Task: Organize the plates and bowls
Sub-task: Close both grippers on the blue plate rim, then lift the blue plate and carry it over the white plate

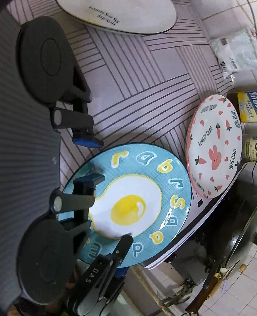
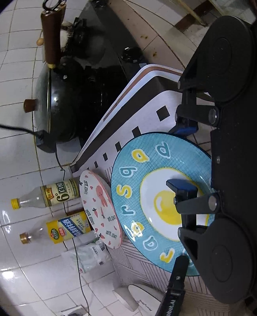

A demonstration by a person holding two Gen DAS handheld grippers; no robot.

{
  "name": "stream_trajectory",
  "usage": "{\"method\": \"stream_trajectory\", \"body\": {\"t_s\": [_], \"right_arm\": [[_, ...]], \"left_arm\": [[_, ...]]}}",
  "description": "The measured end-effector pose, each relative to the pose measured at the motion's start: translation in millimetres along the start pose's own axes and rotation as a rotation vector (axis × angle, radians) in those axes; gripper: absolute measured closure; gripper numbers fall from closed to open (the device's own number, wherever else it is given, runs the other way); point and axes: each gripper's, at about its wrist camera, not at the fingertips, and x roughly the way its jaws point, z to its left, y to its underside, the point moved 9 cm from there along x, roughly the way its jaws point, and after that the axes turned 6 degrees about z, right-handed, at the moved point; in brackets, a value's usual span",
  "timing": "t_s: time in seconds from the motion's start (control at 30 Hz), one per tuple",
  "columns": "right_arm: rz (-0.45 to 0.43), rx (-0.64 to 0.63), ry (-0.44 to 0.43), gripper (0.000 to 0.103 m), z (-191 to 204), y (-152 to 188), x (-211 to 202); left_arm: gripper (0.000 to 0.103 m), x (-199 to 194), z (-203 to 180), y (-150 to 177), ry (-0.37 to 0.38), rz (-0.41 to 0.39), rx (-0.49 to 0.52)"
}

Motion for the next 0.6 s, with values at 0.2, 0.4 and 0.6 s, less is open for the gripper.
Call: {"method": "stream_trajectory", "body": {"t_s": [0.2,0.4,0.6], "right_arm": [[-0.001,0.02,-0.033,0.064,-5.0,0.4,-0.2],[0.008,0.017,-0.039,0.069,-7.6,-0.8,-0.4],[0.0,0.031,-0.038,0.07,-8.0,0.3,-1.4]], "left_arm": [[0.076,5.3,1.6,-0.3,0.028,-0.007,-0.073],[0.077,1.2,13.8,1.0,0.062,-0.03,-0.163],[0.075,4.2,17.1,-4.0,0.074,-0.067,-0.164]]}}
